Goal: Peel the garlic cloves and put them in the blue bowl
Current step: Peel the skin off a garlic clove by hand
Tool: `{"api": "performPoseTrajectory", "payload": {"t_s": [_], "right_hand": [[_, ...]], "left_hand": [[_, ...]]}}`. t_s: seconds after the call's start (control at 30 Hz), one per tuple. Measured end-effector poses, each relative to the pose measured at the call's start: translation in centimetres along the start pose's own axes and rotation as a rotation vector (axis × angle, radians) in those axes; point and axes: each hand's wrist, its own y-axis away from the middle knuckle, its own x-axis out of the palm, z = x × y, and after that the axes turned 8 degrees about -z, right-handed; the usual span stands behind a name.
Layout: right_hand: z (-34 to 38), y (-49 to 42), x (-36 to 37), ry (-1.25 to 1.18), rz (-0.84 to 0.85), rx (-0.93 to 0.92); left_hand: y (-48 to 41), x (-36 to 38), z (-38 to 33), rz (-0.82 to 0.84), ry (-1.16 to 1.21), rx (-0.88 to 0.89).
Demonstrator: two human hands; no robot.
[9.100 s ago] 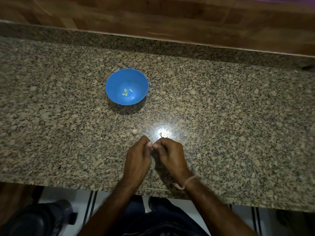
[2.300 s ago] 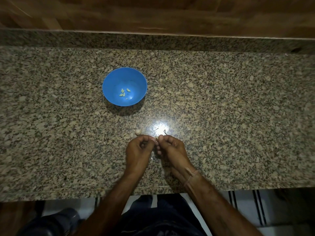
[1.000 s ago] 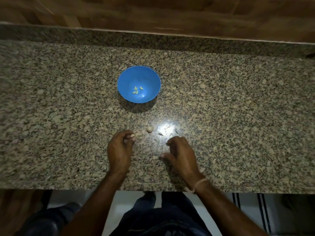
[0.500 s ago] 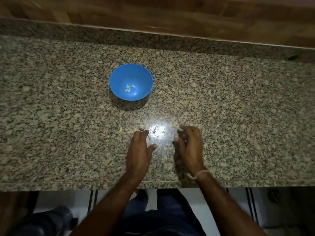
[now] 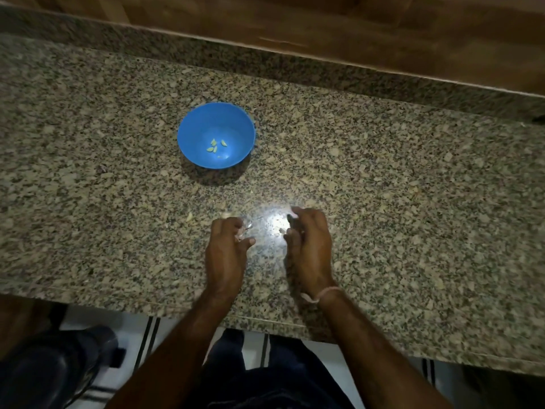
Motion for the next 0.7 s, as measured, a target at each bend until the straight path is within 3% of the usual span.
{"api": "performPoseTrajectory", "payload": {"t_s": [0.17, 0.37, 0.53, 0.6, 0.7], "right_hand": [[-3.0, -2.6, -2.3, 0.193, 0.097, -0.037], [-2.3, -1.6, -0.5, 0.127, 0.262, -0.251], [-1.9, -1.8, -2.8, -0.101, 0.198, -0.042], [-2.4, -2.1, -3.5, -0.033, 0.224, 0.008], [-2.7, -2.2, -2.9, 0.108, 0.299, -0.090]], "left_hand": [[0.5, 0.7, -0.4, -0.071, 0.003, -0.010], [-0.2, 1.8, -2.5, -0.114, -0.007, -0.007], [-0.5, 2.0, -1.8, -0.118, -0.134, 0.049], [-0.7, 2.1, -1.7, -0.110, -0.164, 0.056], [-0.8, 2.1, -2.3, -0.089, -0.199, 0.076]]}}
